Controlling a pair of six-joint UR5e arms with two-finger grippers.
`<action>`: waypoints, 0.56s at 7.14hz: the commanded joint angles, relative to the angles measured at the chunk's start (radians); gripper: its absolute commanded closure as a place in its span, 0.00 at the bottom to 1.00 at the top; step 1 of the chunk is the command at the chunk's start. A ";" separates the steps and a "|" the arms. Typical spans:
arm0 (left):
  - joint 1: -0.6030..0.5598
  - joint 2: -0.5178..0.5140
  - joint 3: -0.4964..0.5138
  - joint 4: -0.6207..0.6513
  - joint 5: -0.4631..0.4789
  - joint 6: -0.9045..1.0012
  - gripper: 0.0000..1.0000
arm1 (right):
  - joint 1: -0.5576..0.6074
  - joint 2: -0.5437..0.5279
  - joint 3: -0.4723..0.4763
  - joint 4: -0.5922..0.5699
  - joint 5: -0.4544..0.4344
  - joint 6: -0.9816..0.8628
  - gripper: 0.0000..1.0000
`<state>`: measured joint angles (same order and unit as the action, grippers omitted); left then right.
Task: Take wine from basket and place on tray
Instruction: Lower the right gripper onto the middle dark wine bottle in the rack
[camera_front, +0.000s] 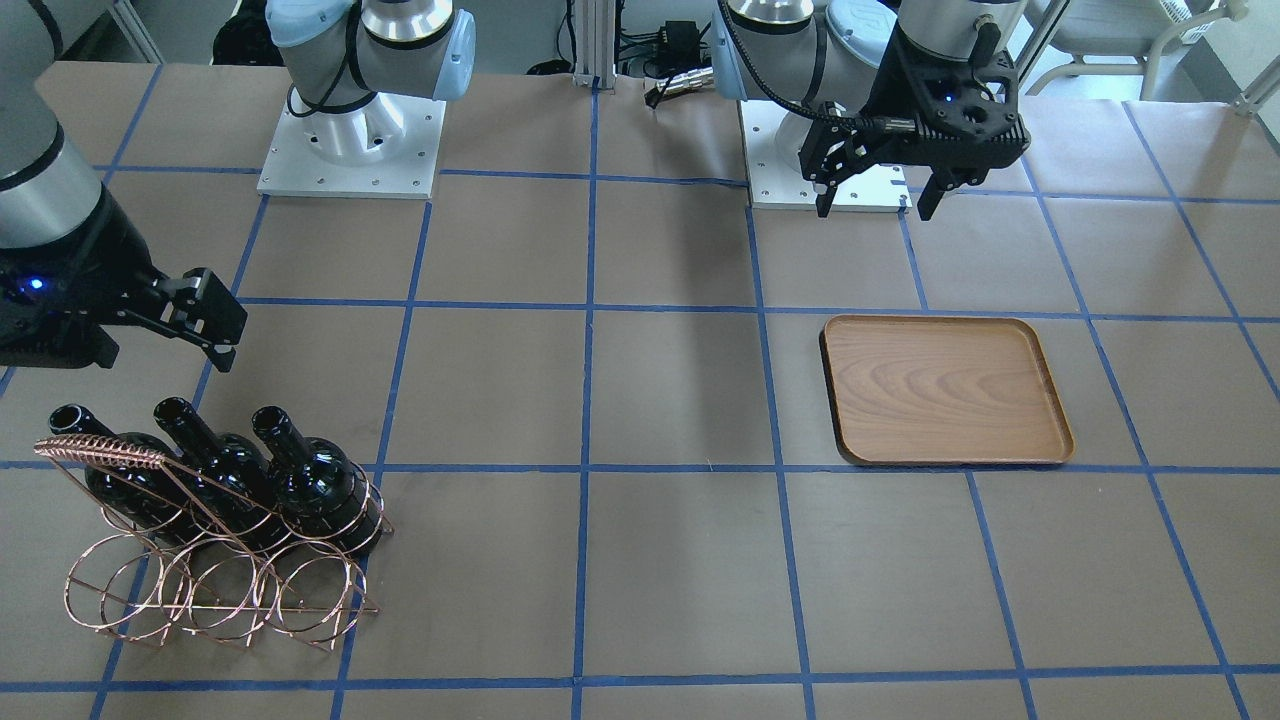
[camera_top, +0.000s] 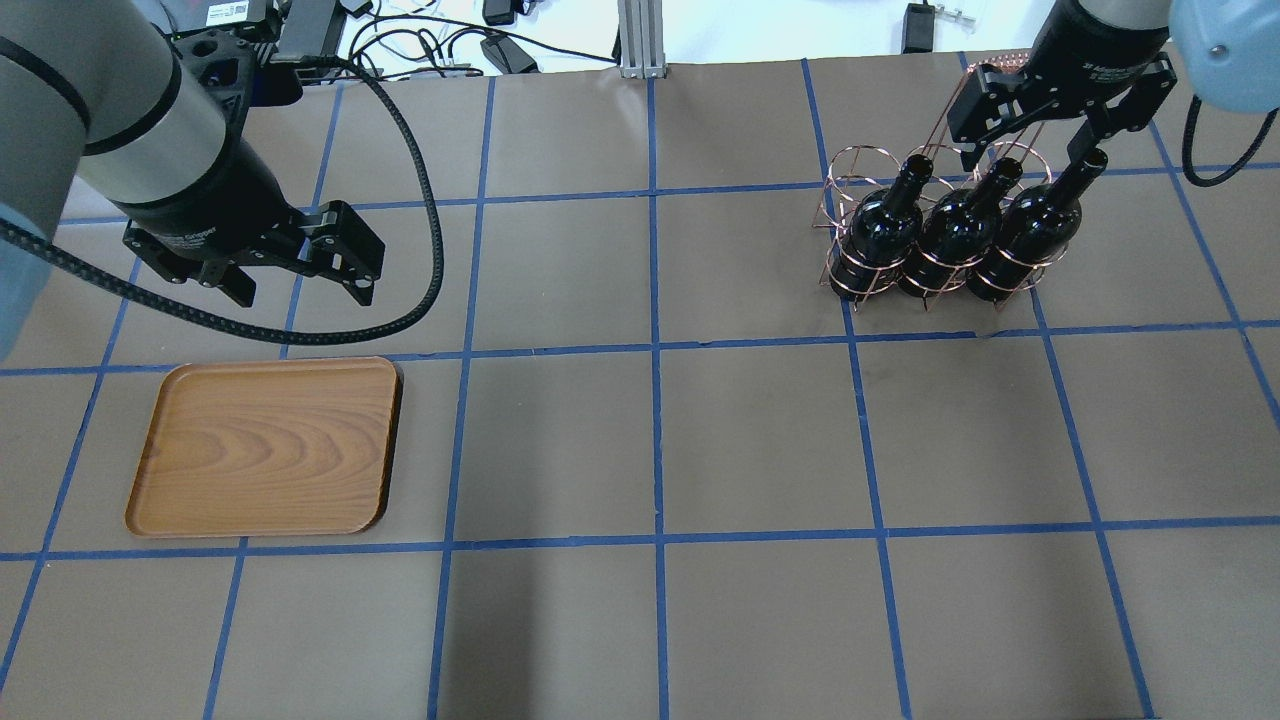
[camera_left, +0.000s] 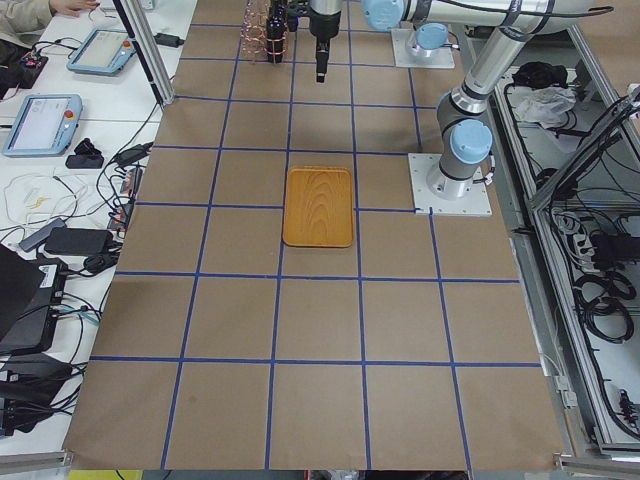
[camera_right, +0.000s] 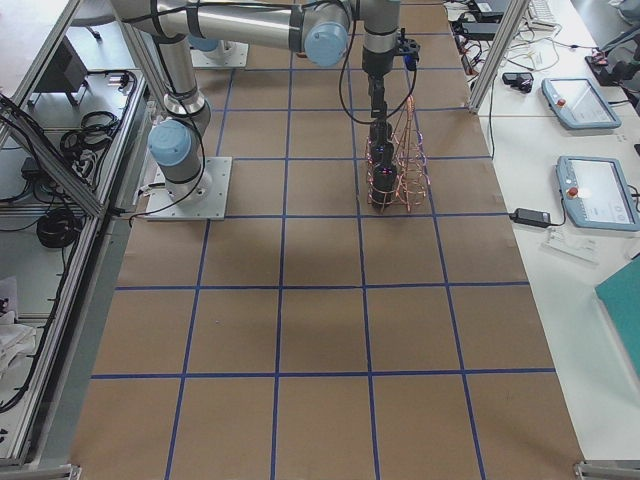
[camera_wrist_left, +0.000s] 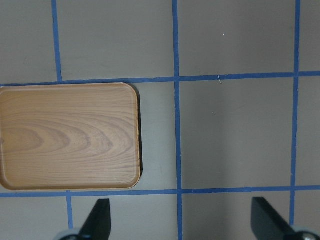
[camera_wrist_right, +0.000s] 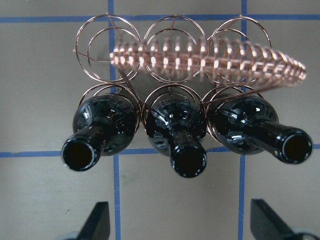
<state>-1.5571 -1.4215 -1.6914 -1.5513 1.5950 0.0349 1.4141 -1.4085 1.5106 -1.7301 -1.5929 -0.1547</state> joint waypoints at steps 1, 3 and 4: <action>0.000 0.000 0.001 0.000 0.000 -0.001 0.00 | -0.007 0.083 -0.035 -0.052 0.040 0.000 0.00; -0.001 0.001 0.002 -0.001 0.000 -0.001 0.00 | -0.007 0.129 -0.052 -0.055 0.019 -0.017 0.05; -0.001 0.001 0.002 0.000 -0.003 -0.001 0.00 | -0.007 0.131 -0.047 -0.045 0.001 -0.013 0.06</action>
<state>-1.5579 -1.4208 -1.6893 -1.5515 1.5946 0.0338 1.4067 -1.2910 1.4638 -1.7808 -1.5757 -0.1681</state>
